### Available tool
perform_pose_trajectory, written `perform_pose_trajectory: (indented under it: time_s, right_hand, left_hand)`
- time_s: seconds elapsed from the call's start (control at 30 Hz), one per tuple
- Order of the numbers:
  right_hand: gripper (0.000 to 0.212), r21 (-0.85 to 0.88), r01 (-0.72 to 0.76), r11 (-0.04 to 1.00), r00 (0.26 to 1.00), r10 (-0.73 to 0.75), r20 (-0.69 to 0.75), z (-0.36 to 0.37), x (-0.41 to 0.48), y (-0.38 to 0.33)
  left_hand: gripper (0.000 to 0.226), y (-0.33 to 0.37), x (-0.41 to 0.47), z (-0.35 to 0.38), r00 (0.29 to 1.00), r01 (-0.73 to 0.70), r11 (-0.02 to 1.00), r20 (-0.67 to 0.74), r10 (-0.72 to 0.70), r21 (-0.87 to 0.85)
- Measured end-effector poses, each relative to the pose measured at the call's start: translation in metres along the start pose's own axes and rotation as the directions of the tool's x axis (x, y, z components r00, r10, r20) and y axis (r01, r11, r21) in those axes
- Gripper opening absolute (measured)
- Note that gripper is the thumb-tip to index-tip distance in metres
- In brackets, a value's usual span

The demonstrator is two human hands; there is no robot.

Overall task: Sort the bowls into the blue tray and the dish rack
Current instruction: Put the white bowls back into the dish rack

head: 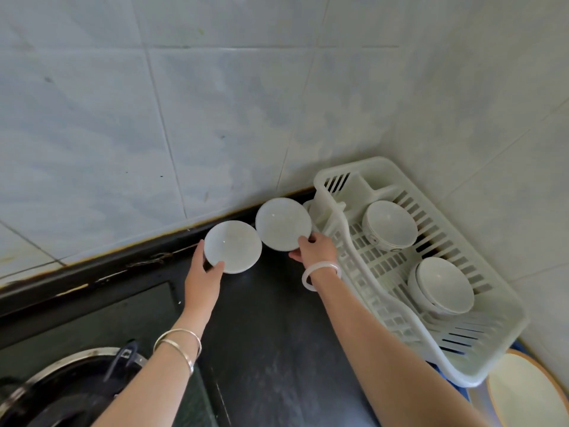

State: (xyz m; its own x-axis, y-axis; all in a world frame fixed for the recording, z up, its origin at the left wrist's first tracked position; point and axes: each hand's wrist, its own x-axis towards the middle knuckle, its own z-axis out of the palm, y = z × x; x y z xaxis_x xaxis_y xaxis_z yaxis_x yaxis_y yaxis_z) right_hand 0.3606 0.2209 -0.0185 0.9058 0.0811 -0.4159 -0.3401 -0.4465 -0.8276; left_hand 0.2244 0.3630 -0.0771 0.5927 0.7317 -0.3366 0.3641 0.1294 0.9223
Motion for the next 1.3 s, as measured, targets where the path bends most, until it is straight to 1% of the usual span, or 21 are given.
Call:
perform_pose_trajectory:
  time_s: [0.07, 0.17, 0.23, 0.3, 0.4, 0.53, 0.6, 0.7, 0.77, 0.83, 0.87, 0.9, 0.93, 1.0, 1.07, 1.17, 1.23, 1.3]
  right_hand:
    - [0.022, -0.020, 0.041, 0.999, 0.998, -0.040, 0.040, 0.001, -0.009, -0.007]
    - [0.009, -0.108, 0.097, 0.989, 0.990, -0.085, 0.116, 0.011, -0.020, -0.014]
    - [0.006, -0.149, 0.108, 0.983, 0.986, -0.088, 0.140, 0.020, -0.026, -0.018]
    - [0.007, -0.166, 0.103, 0.981, 0.985, -0.077, 0.154, 0.029, -0.030, -0.020]
    - [0.009, -0.202, 0.085, 0.976, 0.985, -0.052, 0.162, 0.039, -0.032, -0.020]
    - [0.012, -0.323, 0.107, 0.940, 0.985, -0.057, 0.162, 0.050, -0.029, -0.019]
    - [0.014, -0.390, 0.129, 0.912, 0.983, -0.067, 0.168, 0.054, -0.029, -0.018]
    - [0.016, -0.441, 0.133, 0.888, 0.982, -0.057, 0.181, 0.057, -0.028, -0.018]
    - [0.016, -0.457, 0.136, 0.879, 0.982, -0.057, 0.181, 0.057, -0.026, -0.019]
    - [0.010, -0.474, 0.145, 0.868, 0.980, -0.060, 0.188, 0.055, -0.023, -0.018]
    - [0.006, -0.462, 0.141, 0.876, 0.977, -0.049, 0.205, 0.054, -0.021, -0.017]
    - [0.012, -0.427, 0.116, 0.897, 0.973, -0.016, 0.229, 0.053, -0.020, -0.016]
    - [0.023, -0.372, 0.072, 0.925, 0.965, 0.030, 0.260, 0.053, -0.017, -0.014]
    - [0.040, -0.225, -0.078, 0.971, 0.931, 0.152, 0.332, 0.052, -0.015, -0.013]
    - [0.048, -0.095, -0.184, 0.978, 0.903, 0.207, 0.376, 0.048, -0.015, -0.009]
    - [0.052, -0.060, -0.185, 0.981, 0.924, 0.194, 0.330, 0.040, -0.017, -0.002]
    - [0.051, 0.040, -0.201, 0.979, 0.946, 0.183, 0.266, 0.001, -0.025, 0.005]
    - [0.051, 0.098, -0.158, 0.983, 0.963, 0.131, 0.235, -0.010, -0.030, 0.003]
  left_hand:
    - [0.059, -0.001, 0.002, -0.001, 1.000, 0.006, 0.999, 0.006, -0.006, -0.048]
    - [0.045, 0.000, 0.000, -0.001, 0.999, 0.047, 0.977, 0.015, -0.045, -0.210]
    - [0.039, 0.001, -0.002, 0.000, 0.997, 0.079, 0.961, 0.007, -0.080, -0.263]
    - [0.039, 0.003, -0.003, 0.001, 0.995, 0.098, 0.950, 0.010, -0.100, -0.295]
    - [0.038, 0.004, -0.002, 0.002, 0.994, 0.108, 0.941, 0.010, -0.111, -0.322]
    - [0.036, 0.005, 0.001, 0.003, 0.990, 0.133, 0.924, 0.007, -0.139, -0.358]
    - [0.038, 0.006, 0.003, 0.004, 0.990, 0.138, 0.931, 0.011, -0.143, -0.337]
    - [0.040, 0.006, 0.007, 0.003, 0.987, 0.155, 0.937, 0.019, -0.157, -0.315]
    - [0.040, 0.007, 0.010, 0.001, 0.986, 0.166, 0.934, 0.024, -0.167, -0.317]
    - [0.043, 0.009, 0.013, -0.001, 0.984, 0.174, 0.934, 0.025, -0.175, -0.311]
    - [0.046, 0.011, 0.014, -0.002, 0.983, 0.178, 0.931, 0.026, -0.179, -0.319]
    - [0.048, 0.012, 0.015, -0.002, 0.982, 0.185, 0.924, 0.031, -0.185, -0.333]
    - [0.048, 0.013, 0.015, -0.002, 0.981, 0.193, 0.918, 0.037, -0.192, -0.346]
    - [0.045, 0.017, 0.013, -0.001, 0.980, 0.199, 0.912, 0.047, -0.195, -0.358]
    - [0.044, 0.021, 0.013, 0.002, 0.975, 0.223, 0.901, 0.063, -0.215, -0.372]
    - [0.045, 0.023, 0.002, 0.003, 0.969, 0.244, 0.897, 0.124, -0.213, -0.368]
    - [0.044, 0.040, -0.022, 0.023, 0.964, 0.223, 0.930, 0.209, -0.165, -0.294]
    - [0.043, 0.050, -0.028, 0.023, 0.965, 0.207, 0.929, 0.218, -0.143, -0.308]
